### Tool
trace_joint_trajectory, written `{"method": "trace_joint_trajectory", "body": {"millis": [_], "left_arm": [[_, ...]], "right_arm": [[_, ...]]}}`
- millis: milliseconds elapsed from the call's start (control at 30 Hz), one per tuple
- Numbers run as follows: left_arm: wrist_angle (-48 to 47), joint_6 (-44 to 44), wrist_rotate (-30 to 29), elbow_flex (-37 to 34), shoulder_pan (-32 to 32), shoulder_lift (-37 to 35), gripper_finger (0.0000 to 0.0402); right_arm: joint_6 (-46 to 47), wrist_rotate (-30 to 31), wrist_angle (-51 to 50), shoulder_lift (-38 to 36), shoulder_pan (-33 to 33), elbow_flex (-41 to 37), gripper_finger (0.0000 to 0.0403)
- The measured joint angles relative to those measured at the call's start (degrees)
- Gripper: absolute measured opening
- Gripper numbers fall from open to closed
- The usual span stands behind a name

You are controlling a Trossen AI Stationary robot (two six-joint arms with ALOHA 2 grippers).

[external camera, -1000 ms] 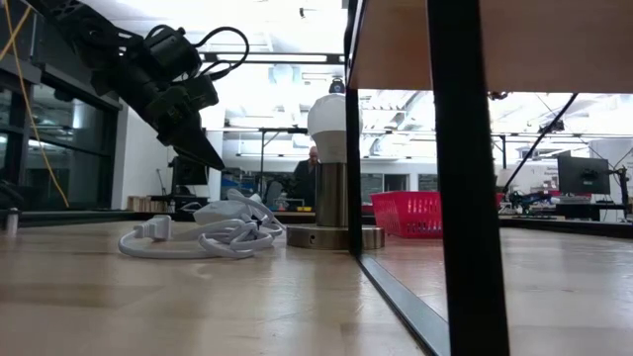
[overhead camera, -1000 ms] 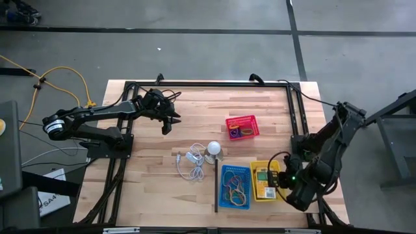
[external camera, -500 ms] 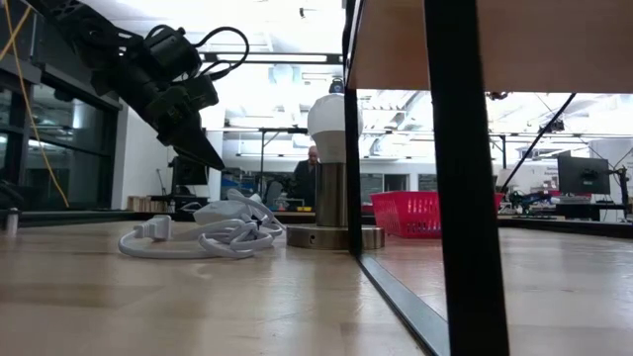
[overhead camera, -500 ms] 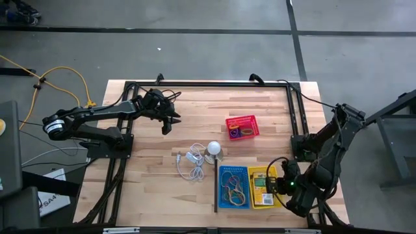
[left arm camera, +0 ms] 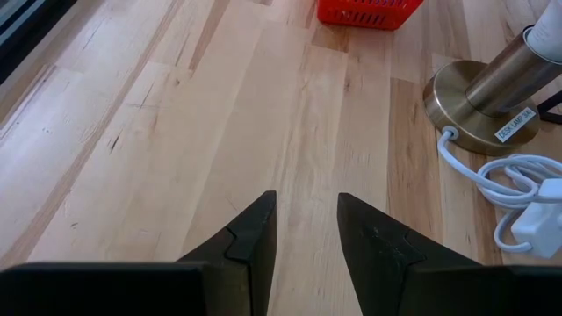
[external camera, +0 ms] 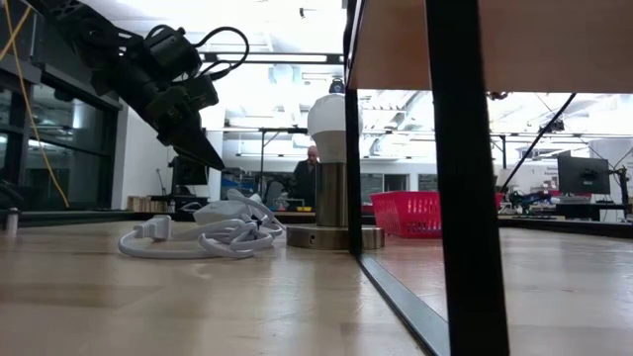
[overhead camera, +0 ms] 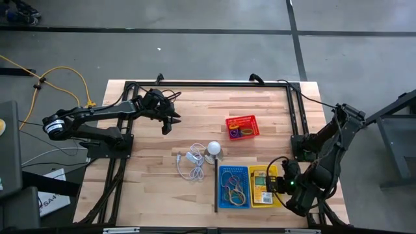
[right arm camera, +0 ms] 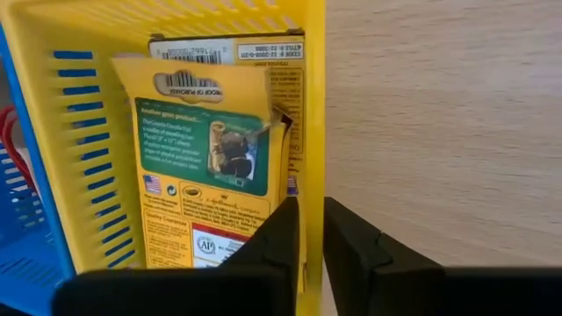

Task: Pick & Place Office Desk Supplies
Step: Put the yellow bin with the yellow crayon boxes on the shelf, then put the red bin with the coil keychains on the shelf

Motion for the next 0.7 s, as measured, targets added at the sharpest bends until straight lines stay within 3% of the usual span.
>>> {"method": "trace_joint_trajectory", "body": {"millis": [333, 700], "left_arm": [[0.2, 0.0, 0.0, 0.0, 0.0, 0.0, 0.0118], [1.0, 0.0, 0.0, 0.0, 0.0, 0.0, 0.0118]], "right_arm": [[-0.4, 0.5, -1.5, -0.2, 0.0, 0.0, 0.0080], [-0.9, 3.8, -2.8, -3.4, 0.4, 0.0, 0.0087]]}}
